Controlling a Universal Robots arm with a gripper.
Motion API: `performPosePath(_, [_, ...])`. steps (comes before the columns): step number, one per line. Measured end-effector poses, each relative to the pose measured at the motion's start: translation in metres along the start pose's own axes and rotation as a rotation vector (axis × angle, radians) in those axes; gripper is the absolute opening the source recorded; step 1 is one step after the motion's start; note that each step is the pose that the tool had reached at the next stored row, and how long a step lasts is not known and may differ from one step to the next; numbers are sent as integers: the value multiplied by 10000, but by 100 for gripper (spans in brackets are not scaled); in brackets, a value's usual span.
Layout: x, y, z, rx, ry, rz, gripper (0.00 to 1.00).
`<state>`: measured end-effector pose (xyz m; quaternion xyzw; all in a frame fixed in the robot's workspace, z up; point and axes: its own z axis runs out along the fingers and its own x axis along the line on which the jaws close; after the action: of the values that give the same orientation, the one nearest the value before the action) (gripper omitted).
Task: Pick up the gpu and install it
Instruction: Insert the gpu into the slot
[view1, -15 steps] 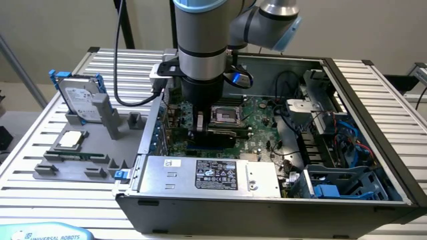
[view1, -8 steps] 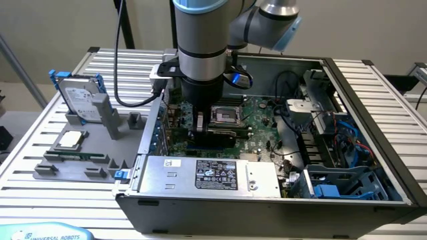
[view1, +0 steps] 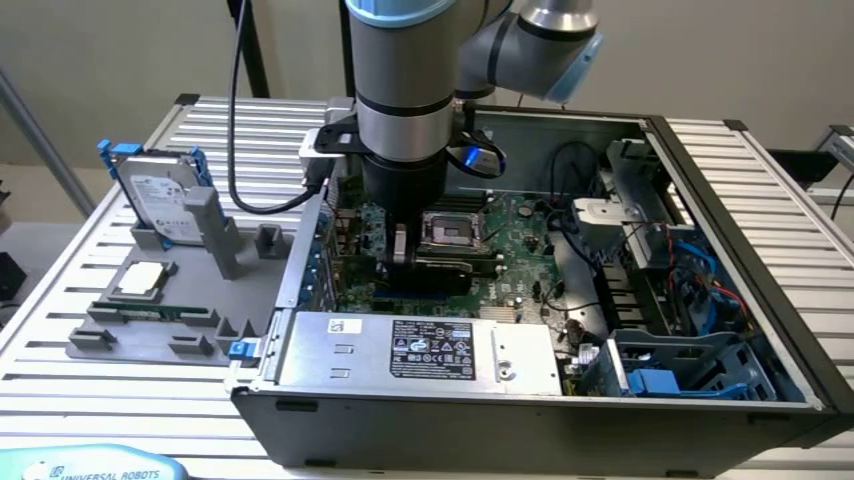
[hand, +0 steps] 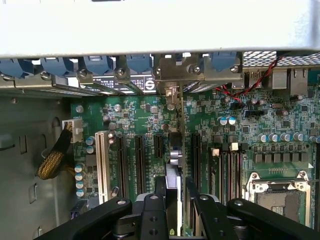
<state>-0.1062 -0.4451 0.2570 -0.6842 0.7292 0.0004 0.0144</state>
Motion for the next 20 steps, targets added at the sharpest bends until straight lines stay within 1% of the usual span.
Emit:
performPosePath(2, [-1, -3, -19, 5, -7, 0, 27])
performPosePath(4, [-1, -5, -43, 0, 4, -1, 27])
performPosePath(7, [-1, -5, -48, -3, -18, 1, 27])
performPosePath(8, [-1, -5, -45, -4, -34, 0, 27])
performPosePath(11, [-1, -4, -29, -9, -117, 3, 27])
performPosePath(16, [2, -4, -24, -15, -124, 3, 27])
performPosePath(18, [3, -4, -25, -19, -114, 3, 27])
performPosePath(20, [4, -5, -25, -19, -91, 1, 27])
